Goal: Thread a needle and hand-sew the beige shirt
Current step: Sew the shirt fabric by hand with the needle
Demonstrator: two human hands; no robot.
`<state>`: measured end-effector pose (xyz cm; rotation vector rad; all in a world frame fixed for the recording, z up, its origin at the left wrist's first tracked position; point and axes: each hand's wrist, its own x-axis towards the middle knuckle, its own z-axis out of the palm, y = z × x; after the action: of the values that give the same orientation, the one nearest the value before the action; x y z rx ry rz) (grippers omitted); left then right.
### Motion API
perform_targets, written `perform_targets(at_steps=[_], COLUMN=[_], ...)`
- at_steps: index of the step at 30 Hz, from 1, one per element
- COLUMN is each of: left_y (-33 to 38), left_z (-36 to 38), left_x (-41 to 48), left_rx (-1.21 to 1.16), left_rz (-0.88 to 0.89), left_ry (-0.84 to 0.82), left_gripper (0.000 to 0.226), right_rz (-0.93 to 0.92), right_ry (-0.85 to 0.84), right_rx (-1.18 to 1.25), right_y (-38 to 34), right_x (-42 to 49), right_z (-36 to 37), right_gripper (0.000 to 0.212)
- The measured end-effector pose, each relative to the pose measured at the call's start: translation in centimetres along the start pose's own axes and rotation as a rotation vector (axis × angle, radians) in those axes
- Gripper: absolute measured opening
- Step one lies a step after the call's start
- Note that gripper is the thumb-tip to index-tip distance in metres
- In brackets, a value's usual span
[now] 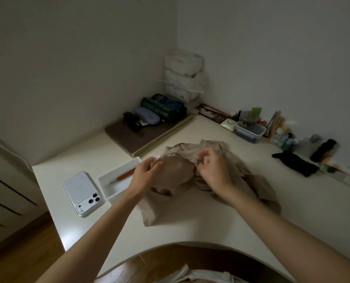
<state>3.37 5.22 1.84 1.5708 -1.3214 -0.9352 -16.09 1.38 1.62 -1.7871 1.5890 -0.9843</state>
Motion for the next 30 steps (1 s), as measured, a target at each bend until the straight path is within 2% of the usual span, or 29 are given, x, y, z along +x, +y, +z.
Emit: perform_targets(at_steps=[5, 9, 12, 18, 23, 27, 30], left_y=[0.0, -0.2, -0.1, 0.2, -0.1, -1.0, -2.1], left_z=[0.2, 0.2, 0.0, -0.3, -0.5, -1.3, -2.0], left_x=[0.5, 0.6, 0.7, 0.7, 0.8, 1.2, 1.3], left_rx=[-0.019, -0.037, -0.071, -0.188, -0.163, -0.085, 0.006], left_rz=[0.011, 0.025, 0.025, -0.031, -0.051, -0.037, 0.012], left_ry=[-0.017, -0.039, -0.043, -0.046, -0.056, -0.047, -0.118], left_gripper=[0.024, 0.024, 0.026, 0.03, 0.031, 0.025, 0.016], right_rz=[-0.08, -0.022, -0.012, 0.041, -0.017, -0.034, 0.0], right_ry=[-0.109, -0.133, -0.186, -0.304, -0.246, -0.162, -0.142], right_rx=[0.065, 0.017, 0.007, 0.039, -0.082, -0.172, -0.165], right_y=[0.0, 0.6, 0.9, 0.6, 1.1, 2.1, 2.8], right_x=[-2.0, -1.3, -1.1, -1.4, -0.9, -0.1, 0.4], right_z=[1.7, 2.2, 2.6, 3.5, 3.9, 2.6, 0.8], right_gripper=[0.022, 0.038, 0.022, 0.034, 0.016, 0.016, 0.015])
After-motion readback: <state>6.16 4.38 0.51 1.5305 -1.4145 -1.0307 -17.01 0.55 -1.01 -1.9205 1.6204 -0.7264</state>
